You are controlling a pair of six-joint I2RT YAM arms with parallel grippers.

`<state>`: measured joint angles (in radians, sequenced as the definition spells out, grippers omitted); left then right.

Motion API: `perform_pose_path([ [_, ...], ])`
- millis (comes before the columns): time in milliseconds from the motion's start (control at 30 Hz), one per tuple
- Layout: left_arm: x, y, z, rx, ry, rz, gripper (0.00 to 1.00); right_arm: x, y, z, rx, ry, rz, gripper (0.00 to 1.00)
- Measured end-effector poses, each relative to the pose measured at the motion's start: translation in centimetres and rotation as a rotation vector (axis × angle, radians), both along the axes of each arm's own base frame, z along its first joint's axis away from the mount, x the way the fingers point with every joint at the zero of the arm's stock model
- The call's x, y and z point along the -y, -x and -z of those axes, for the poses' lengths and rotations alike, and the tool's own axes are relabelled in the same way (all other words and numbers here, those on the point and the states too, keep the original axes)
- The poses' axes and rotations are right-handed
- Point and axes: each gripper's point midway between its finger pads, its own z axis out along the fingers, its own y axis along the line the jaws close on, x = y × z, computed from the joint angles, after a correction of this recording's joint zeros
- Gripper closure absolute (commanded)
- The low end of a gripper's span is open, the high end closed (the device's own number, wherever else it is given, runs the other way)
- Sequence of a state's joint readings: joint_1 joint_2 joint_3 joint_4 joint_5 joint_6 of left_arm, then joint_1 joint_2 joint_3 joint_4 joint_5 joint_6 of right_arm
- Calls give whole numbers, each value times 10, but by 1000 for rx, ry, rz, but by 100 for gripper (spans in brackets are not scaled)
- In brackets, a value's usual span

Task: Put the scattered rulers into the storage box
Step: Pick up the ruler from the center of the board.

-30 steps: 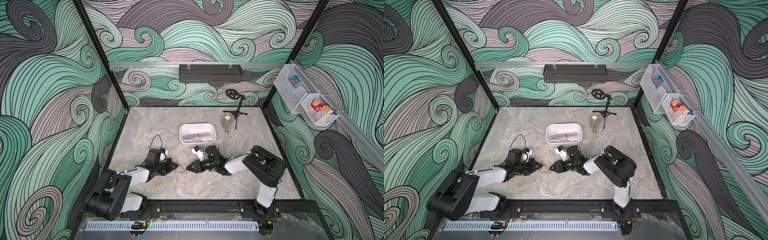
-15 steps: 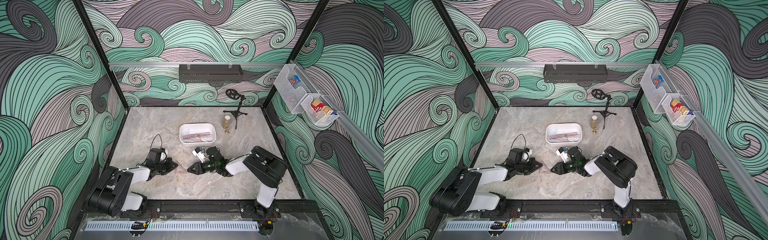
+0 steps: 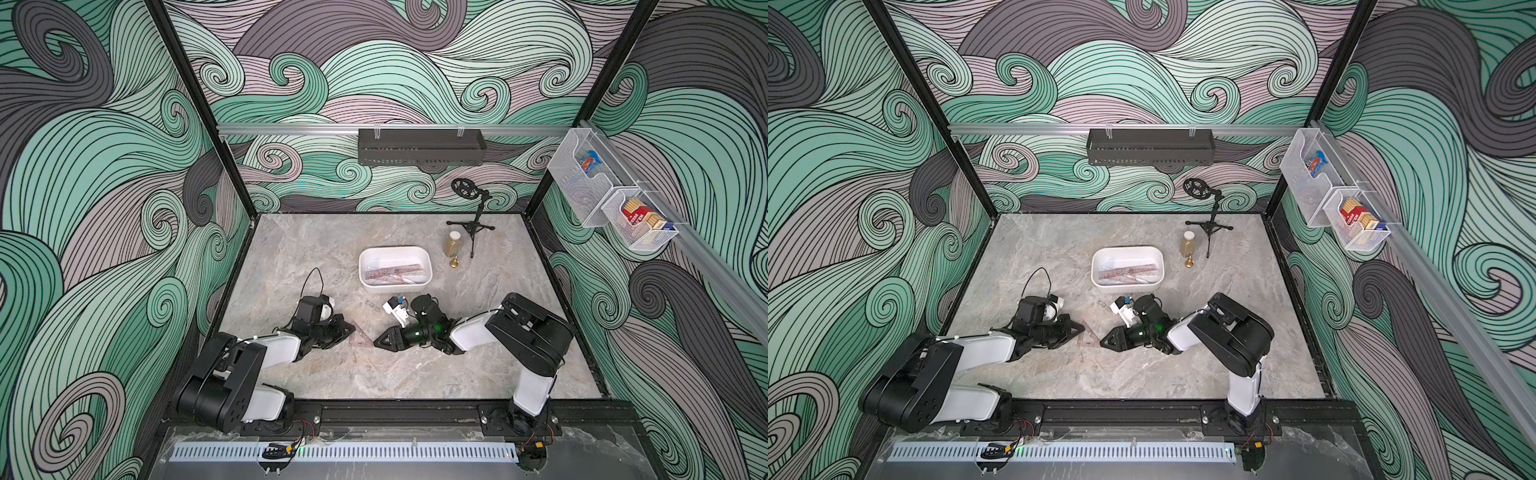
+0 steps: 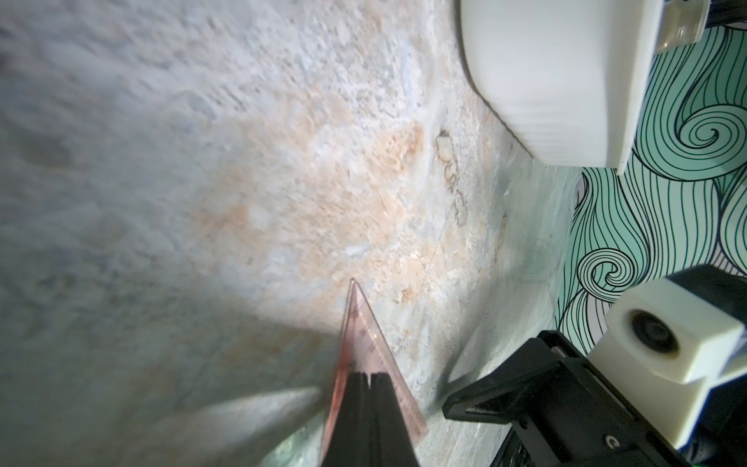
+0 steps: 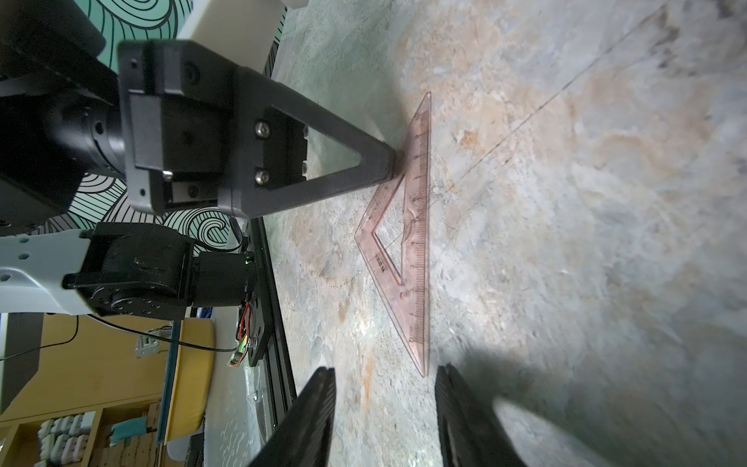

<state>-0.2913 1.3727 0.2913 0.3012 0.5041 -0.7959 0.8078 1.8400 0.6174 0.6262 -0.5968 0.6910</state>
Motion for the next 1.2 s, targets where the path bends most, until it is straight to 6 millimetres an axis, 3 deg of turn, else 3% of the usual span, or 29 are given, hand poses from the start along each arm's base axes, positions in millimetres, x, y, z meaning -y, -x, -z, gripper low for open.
perform_pose_path([
  [467,-2,-4,0,15,-13,-15,100,-5,2,3,-10,13,-16,55],
  [567,-3,-4,0,15,-14,-17,100,-7,3,3,-6,14,-26,59],
  [633,-3,-4,0,15,-13,-18,99,-9,3,3,8,19,-35,70],
  [700,-3,-3,-1,12,-13,-18,91,-10,0,4,37,40,-45,80],
  [900,-9,6,-11,-8,-29,-29,68,-26,-26,-14,197,45,-64,90],
  [1067,-13,9,-22,-2,-38,-38,62,-39,-42,-31,296,19,-76,90],
  [1200,-16,16,-17,-48,-51,-43,59,-42,-42,-27,320,28,-91,92],
])
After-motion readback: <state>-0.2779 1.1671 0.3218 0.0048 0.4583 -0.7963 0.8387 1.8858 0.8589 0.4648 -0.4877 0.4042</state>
